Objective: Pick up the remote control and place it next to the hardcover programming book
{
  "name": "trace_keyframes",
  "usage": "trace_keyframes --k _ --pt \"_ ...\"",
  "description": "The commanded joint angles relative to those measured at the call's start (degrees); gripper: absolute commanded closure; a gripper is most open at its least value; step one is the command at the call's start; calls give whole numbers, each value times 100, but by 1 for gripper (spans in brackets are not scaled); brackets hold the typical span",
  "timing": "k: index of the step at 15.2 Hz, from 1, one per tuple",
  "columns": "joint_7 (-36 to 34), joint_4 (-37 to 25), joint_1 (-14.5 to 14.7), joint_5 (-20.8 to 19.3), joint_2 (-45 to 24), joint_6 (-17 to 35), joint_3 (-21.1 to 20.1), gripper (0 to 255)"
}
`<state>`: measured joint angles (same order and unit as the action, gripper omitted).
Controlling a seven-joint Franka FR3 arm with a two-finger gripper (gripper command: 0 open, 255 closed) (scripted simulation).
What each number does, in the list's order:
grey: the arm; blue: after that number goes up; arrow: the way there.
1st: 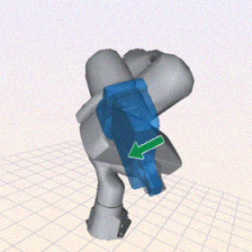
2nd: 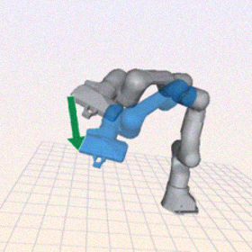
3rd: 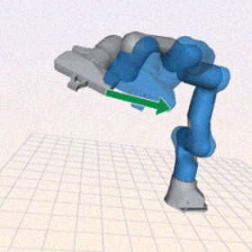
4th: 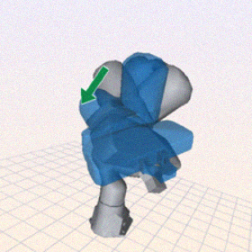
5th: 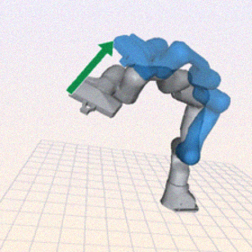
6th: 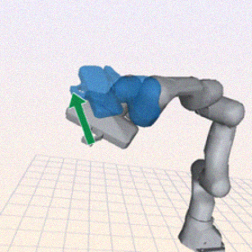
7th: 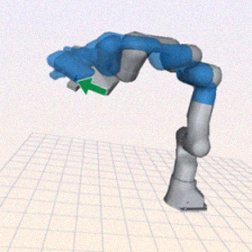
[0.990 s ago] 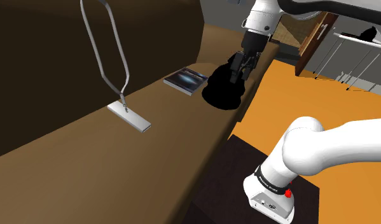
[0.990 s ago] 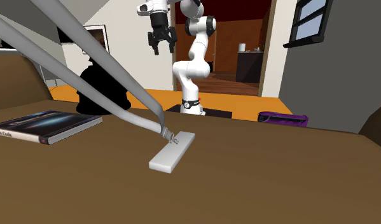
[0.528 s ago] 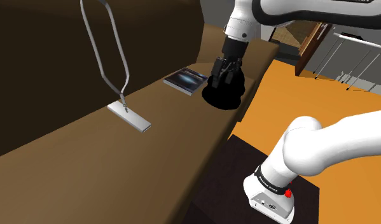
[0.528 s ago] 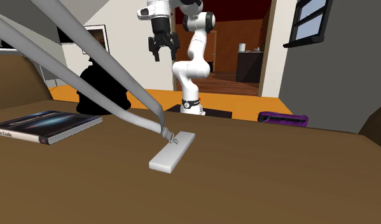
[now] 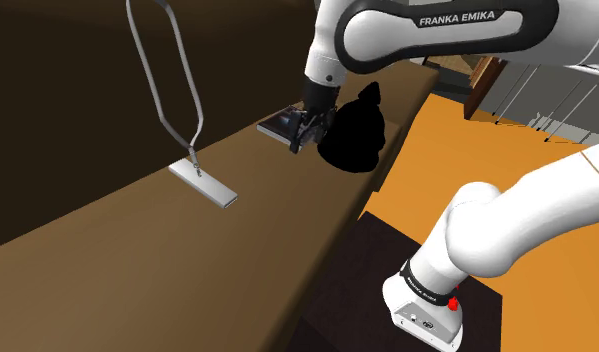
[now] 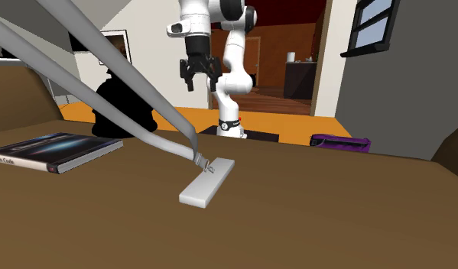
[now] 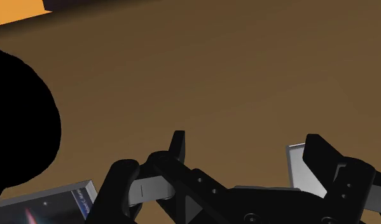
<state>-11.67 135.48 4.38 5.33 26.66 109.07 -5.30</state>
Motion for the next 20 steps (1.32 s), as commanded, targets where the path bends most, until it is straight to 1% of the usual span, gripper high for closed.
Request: trace_keyframes --k 1,6,11,15,20 --pt "-113 -171 31 -23 -395 277 -123 0" --pt "-460 -643 103 -184 -1400 902 -426 0" --pt "-872 -1300 190 -518 -2453 1360 -661 0" --pt "-1225 -1961 314 -881 -3320 1587 -769 0" --pt "-1622 -2973 568 -1356 -4427 1687 -782 0"
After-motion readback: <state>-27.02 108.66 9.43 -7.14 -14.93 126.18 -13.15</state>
